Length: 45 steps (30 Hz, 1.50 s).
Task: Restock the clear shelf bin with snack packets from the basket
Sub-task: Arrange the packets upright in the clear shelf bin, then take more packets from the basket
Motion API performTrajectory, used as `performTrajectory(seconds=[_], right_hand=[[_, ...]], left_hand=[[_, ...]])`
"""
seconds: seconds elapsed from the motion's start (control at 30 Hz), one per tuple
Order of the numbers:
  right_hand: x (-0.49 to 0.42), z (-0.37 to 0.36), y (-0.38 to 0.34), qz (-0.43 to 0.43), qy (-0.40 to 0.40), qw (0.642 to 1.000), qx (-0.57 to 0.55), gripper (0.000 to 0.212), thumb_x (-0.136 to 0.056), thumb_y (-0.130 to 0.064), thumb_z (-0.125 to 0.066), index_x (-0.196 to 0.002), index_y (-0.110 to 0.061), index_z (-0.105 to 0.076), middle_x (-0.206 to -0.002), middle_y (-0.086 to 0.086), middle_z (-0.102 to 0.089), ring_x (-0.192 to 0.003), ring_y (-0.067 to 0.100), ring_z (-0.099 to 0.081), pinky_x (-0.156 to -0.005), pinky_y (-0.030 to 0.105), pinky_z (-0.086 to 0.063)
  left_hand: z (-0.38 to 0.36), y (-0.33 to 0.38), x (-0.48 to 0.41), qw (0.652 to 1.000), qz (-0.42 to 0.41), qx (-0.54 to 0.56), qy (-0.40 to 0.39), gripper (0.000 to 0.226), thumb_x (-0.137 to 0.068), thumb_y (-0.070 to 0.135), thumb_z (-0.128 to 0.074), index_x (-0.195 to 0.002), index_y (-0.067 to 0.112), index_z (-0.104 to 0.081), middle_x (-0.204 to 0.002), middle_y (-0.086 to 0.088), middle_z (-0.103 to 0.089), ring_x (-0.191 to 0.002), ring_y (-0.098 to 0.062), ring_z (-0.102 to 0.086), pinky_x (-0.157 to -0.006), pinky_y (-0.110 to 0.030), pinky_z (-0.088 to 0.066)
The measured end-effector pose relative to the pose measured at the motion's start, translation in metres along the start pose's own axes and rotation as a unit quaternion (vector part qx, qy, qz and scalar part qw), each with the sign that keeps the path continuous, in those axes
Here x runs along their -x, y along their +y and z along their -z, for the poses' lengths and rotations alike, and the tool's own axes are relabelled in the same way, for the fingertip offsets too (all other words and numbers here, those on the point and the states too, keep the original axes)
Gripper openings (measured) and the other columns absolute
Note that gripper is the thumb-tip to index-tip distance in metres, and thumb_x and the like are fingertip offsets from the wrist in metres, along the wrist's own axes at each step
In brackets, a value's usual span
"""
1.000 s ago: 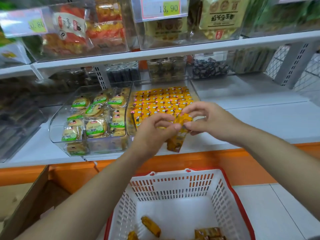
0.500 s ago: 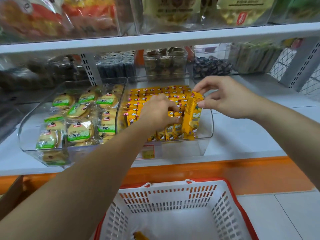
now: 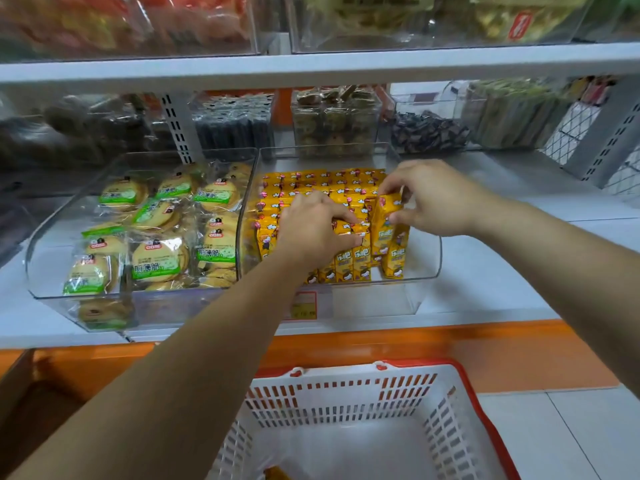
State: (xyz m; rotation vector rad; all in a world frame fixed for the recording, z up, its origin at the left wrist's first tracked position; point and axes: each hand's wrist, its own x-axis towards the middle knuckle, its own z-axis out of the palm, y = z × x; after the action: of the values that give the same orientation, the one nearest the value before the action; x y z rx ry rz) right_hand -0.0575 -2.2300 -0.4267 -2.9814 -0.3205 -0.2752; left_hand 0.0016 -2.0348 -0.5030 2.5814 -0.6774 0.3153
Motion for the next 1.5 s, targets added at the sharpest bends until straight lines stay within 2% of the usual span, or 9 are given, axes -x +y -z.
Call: performTrajectory(seconds=[0.1,0.23,0.47,0.57,0.7,0.83,1.03,1.27,1.5], right_hand=[[-0.006,-0.013,-0.011,-0.009,-0.047,0.994,0.1,0.043,-0.079,-0.044,-0.078,-0.119,-0.034,-0.066,-0.119,-0.004,-0.066,-0.111,0.024,-0.058,-0.085,0.038,-0.051],[-0.015,-0.025,-0.018,-0.033,-0.093,0.985,0.139,0.04,-0.079,-0.047,-0.077,-0.116,-0.037,-0.066,-0.109,-0.002,-0.066,-0.106,0.023,-0.058,-0.072,0.034,-0.047],[0.007,-0.012,-0.02,-0.054,-0.024,0.995,0.085,0.049,-0.076,-0.052,-0.077,-0.12,-0.034,-0.065,-0.122,-0.003,-0.061,-0.114,0.022,-0.056,-0.082,0.035,-0.048],[0.03,0.004,-0.025,-0.044,0.02,0.997,0.057,0.041,-0.079,-0.052,-0.075,-0.115,-0.035,-0.066,-0.118,-0.005,-0.06,-0.112,0.02,-0.056,-0.075,0.031,-0.042],[0.073,0.016,-0.047,-0.002,0.024,1.0,0.02,0.027,-0.08,-0.043,-0.076,-0.104,-0.034,-0.067,-0.109,-0.009,-0.061,-0.098,0.015,-0.058,-0.071,0.031,-0.043],[0.111,-0.009,-0.075,0.008,-0.07,0.992,-0.103,0.019,-0.076,-0.038,-0.078,-0.089,-0.033,-0.065,-0.092,-0.013,-0.065,-0.079,0.007,-0.058,-0.073,0.034,-0.053],[0.157,-0.125,-0.089,-0.03,-0.259,0.957,-0.125,0.027,-0.081,-0.033,-0.078,-0.103,-0.02,-0.071,-0.095,-0.003,-0.067,-0.09,0.017,-0.064,-0.071,0.027,-0.045],[0.209,-0.272,-0.082,-0.136,-0.373,0.884,-0.245,0.027,-0.09,-0.028,-0.073,-0.113,-0.014,-0.066,-0.107,-0.003,-0.061,-0.1,0.019,-0.06,-0.082,0.026,-0.042],[0.252,-0.356,-0.045,-0.259,-0.408,0.85,-0.212,0.044,-0.092,-0.037,-0.067,-0.13,-0.016,-0.058,-0.124,0.005,-0.06,-0.097,0.017,-0.057,-0.079,0.029,-0.044]], left_hand=[[-0.001,0.001,0.001,1.0,-0.001,-0.008,0.004,0.036,-0.078,0.063,-0.076,-0.109,0.045,-0.073,-0.119,0.006,-0.058,-0.115,-0.022,-0.046,-0.098,-0.044,-0.037],[-0.001,0.002,0.001,1.0,-0.003,-0.021,-0.001,0.037,-0.08,0.064,-0.075,-0.112,0.045,-0.073,-0.121,0.005,-0.058,-0.118,-0.024,-0.045,-0.098,-0.044,-0.038],[0.019,0.014,0.006,0.997,-0.019,-0.055,-0.05,0.042,-0.088,0.056,-0.07,-0.126,0.039,-0.066,-0.128,0.001,-0.058,-0.126,-0.025,-0.047,-0.102,-0.045,-0.042],[0.046,0.023,0.023,0.999,-0.019,-0.004,-0.029,0.041,-0.093,0.048,-0.068,-0.13,0.032,-0.064,-0.137,0.001,-0.059,-0.131,-0.023,-0.049,-0.105,-0.043,-0.044],[0.078,0.029,0.079,0.996,-0.076,0.05,-0.012,0.023,-0.095,0.037,-0.067,-0.116,0.028,-0.069,-0.114,0.01,-0.063,-0.106,-0.01,-0.056,-0.087,-0.031,-0.048],[0.075,0.028,0.143,0.988,-0.099,0.047,-0.109,0.014,-0.092,0.029,-0.07,-0.105,0.025,-0.072,-0.095,0.015,-0.062,-0.089,-0.007,-0.06,-0.071,-0.015,-0.041],[0.001,-0.007,0.209,0.947,0.011,-0.03,-0.319,0.026,-0.096,0.035,-0.066,-0.119,0.022,-0.067,-0.115,0.001,-0.07,-0.094,-0.015,-0.059,-0.079,-0.029,-0.047],[-0.119,-0.069,0.287,0.893,0.153,-0.001,-0.423,0.037,-0.097,0.037,-0.064,-0.129,0.02,-0.061,-0.128,-0.003,-0.063,-0.115,-0.022,-0.059,-0.1,-0.039,-0.051],[-0.202,-0.109,0.316,0.859,0.226,-0.025,-0.459,0.061,-0.087,0.034,-0.072,-0.143,0.03,-0.049,-0.143,-0.01,-0.042,-0.126,-0.036,-0.045,-0.102,-0.049,-0.048]])
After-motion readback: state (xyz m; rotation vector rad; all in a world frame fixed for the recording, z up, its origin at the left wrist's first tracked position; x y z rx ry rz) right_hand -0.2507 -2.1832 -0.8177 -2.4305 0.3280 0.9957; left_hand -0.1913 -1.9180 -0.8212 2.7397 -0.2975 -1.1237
